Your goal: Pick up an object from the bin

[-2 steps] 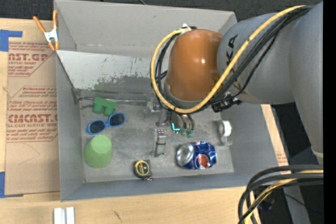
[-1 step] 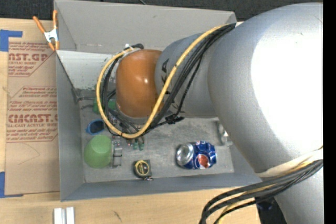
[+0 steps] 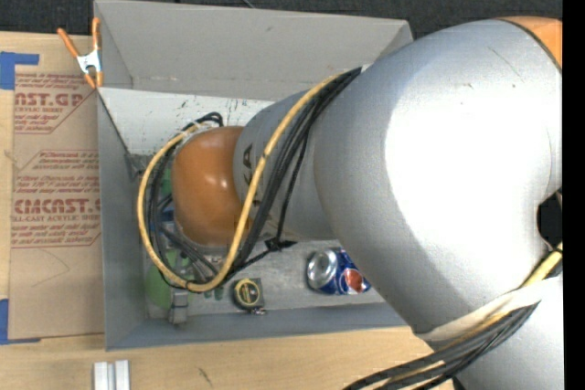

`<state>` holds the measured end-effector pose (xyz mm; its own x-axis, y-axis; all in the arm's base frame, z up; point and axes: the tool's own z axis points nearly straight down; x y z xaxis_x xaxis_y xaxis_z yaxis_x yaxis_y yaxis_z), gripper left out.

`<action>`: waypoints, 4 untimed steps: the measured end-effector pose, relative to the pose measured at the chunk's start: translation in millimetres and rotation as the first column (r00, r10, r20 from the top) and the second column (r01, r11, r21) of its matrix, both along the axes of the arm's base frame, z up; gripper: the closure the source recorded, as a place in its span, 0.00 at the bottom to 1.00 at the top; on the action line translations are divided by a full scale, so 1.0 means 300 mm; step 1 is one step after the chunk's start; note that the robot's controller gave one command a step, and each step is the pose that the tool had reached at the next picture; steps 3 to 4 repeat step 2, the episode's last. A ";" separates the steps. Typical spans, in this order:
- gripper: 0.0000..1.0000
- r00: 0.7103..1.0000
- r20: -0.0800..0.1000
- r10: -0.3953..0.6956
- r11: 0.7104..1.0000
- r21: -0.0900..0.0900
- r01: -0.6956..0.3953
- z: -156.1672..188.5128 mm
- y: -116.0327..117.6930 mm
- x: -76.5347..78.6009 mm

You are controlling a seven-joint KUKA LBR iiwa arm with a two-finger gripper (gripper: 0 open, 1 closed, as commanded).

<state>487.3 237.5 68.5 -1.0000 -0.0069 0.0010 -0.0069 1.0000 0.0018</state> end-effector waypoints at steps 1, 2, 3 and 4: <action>1.00 1.000 0.006 -0.004 1.000 0.002 0.004 0.013 -0.006 0.013; 1.00 1.000 0.009 -0.023 1.000 0.002 0.023 0.493 -0.079 0.064; 1.00 1.000 0.009 -0.023 1.000 0.002 0.023 0.493 -0.079 0.064; 1.00 1.000 0.009 -0.023 1.000 0.002 0.023 0.493 -0.079 0.064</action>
Offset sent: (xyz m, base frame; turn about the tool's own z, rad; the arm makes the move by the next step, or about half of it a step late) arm 0.0000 0.0000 0.0000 0.0000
